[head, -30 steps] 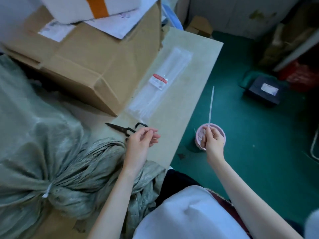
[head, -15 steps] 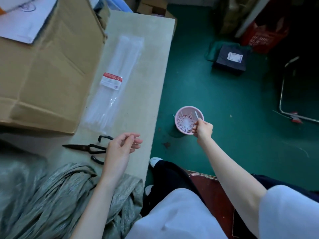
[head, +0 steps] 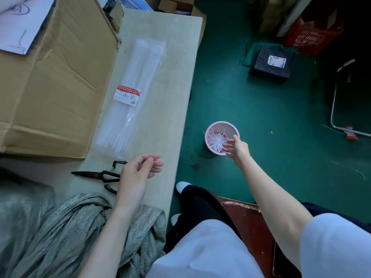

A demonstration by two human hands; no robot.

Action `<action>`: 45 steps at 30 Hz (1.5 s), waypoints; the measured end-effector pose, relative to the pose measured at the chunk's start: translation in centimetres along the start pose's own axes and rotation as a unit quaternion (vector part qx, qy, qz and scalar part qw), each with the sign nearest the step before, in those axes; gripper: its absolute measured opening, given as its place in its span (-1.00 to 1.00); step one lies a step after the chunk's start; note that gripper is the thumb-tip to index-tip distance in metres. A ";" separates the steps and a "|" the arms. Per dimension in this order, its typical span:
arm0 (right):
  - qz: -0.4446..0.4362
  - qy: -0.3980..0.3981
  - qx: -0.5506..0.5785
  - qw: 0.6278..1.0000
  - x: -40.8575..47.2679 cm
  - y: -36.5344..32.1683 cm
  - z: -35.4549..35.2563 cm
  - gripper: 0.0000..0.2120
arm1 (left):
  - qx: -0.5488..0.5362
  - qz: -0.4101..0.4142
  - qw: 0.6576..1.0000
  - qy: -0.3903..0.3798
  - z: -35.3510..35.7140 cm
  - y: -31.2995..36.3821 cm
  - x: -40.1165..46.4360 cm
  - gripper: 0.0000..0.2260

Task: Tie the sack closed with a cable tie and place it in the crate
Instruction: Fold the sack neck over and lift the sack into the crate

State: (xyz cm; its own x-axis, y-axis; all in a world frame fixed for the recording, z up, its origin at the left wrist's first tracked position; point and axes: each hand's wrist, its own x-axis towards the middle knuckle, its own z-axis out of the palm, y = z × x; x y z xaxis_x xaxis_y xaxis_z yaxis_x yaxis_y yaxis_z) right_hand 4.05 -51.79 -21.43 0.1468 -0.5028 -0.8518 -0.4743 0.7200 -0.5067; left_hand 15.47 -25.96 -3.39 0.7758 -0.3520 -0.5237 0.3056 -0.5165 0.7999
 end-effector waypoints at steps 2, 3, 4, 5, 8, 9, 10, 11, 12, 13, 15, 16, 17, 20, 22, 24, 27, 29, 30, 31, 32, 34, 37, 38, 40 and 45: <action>-0.014 -0.007 0.021 1.000 -1.4 -0.5 0.8 -0.77 | -0.004 0.002 1.000 0.006 -0.4 -0.1 -0.4 -0.78; -0.024 -0.013 0.026 0.999 -2.3 -0.8 1.2 -0.83 | -0.005 0.004 1.000 0.010 -0.6 -0.1 -0.6 -0.78; -0.036 -0.024 0.028 0.999 -3.3 -1.0 1.7 -0.86 | -0.010 0.005 1.000 0.016 -0.9 -0.2 -0.8 -0.78; -0.055 -0.041 0.025 0.997 -4.6 -1.3 2.4 -0.86 | -0.018 0.007 0.999 0.025 -1.3 -0.2 -1.1 -0.78; -0.108 -0.089 0.006 0.990 -8.1 -1.9 4.0 -0.89 | -0.043 0.011 0.998 0.050 -2.1 -0.1 -2.0 -0.79; -0.128 -0.104 -0.007 0.986 -9.5 -2.2 4.5 -0.90 | -0.052 0.014 0.997 0.060 -2.5 0.0 -2.4 -0.80; -0.146 -0.116 -0.018 0.982 -10.7 -2.5 5.0 -0.89 | -0.059 0.018 0.996 0.070 -2.8 0.1 -2.8 -0.80; -0.163 -0.129 -0.027 0.978 -12.0 -2.7 5.4 -0.88 | -0.067 0.022 0.994 0.080 -3.1 0.1 -3.1 -0.80; -0.181 -0.145 -0.036 0.972 -13.3 -2.9 5.9 -0.86 | -0.078 0.027 0.992 0.093 -3.5 0.1 -3.6 -0.80; -0.197 -0.159 -0.044 0.967 -14.5 -3.1 6.3 -0.85 | -0.087 0.030 0.990 0.103 -3.8 0.2 -4.0 -0.80; -0.224 -0.183 -0.057 0.956 -16.8 -3.4 7.3 -0.82 | -0.109 0.038 0.985 0.128 -4.6 0.0 -5.0 -0.79; -0.234 -0.193 -0.062 0.951 -17.8 -3.6 7.7 -0.82 | -0.120 0.044 0.982 0.141 -4.9 -0.1 -5.5 -0.79; -0.243 -0.205 -0.066 0.946 -18.7 -3.6 8.2 -0.81 | -0.127 0.050 0.979 0.154 -5.3 -0.3 -6.0 -0.79; -0.276 -0.246 -0.101 0.924 -21.5 -3.4 9.9 -0.82 | -0.143 0.075 0.967 0.197 -6.6 -1.1 -8.4 -0.78; -0.294 -0.273 -0.125 0.908 -22.9 -3.1 10.9 -0.82 | -0.148 0.092 0.959 0.223 -7.4 -1.8 -9.9 -0.78; -0.311 -0.309 -0.156 0.885 -24.5 -2.5 12.2 -0.82 | -0.158 0.102 0.945 0.267 -8.2 -2.7 -11.4 -0.79; -0.345 -0.361 -0.198 0.844 -26.8 -1.6 14.0 -0.83 | -0.164 0.108 0.918 0.344 -9.1 -4.1 -13.1 -0.79; -0.366 -0.400 -0.223 0.810 -28.3 -0.6 15.2 -0.84 | -0.161 0.106 0.895 0.403 -9.6 -5.1 -14.1 -0.80; -0.374 -0.417 -0.236 0.794 -28.9 -0.2 15.7 -0.84 | -0.158 0.104 0.884 0.428 -9.7 -5.6 -14.5 -0.80; -0.379 -0.433 -0.251 0.778 -29.6 0.5 16.3 -0.84 | -0.155 0.103 0.872 0.453 -10.0 -6.2 -15.1 -0.81; -0.384 -0.445 -0.263 0.765 -30.2 1.0 16.8 -0.84 | -0.152 0.102 0.862 0.473 -10.0 -6.7 -15.5 -0.82; -0.394 -0.464 -0.291 0.738 -31.1 2.0 17.7 -0.85 | -0.143 0.097 0.841 0.512 -10.2 -7.8 -16.4 -0.82; -0.424 -0.479 -0.347 0.686 -32.1 3.6 18.8 -0.83 | -0.120 0.092 0.811 0.566 -10.3 -9.5 -17.5 -0.83; -0.439 -0.483 -0.368 0.662 -32.5 4.2 19.3 -0.82 | -0.113 0.090 0.797 0.586 -10.3 -10.3 -18.0 -0.84; -0.471 -0.482 -0.414 0.612 -32.9 5.0 20.0 -0.86 | -0.108 0.077 0.777 0.615 -10.1 -11.5 -18.4 -0.85; -0.474 -0.489 -0.538 0.498 -33.0 6.4 21.9 -0.60 | -0.160 -0.011 0.752 0.640 -9.7 -13.8 -19.0 -0.82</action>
State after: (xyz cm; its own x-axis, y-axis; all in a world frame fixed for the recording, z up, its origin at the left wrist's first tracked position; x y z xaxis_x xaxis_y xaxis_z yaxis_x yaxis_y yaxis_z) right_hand 15.18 -20.06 0.55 0.8495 0.4785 -0.2222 0.0963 -0.5548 -0.8264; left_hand 1.87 -4.60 -1.64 0.6017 0.7987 0.0084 0.2851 -0.2245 0.9318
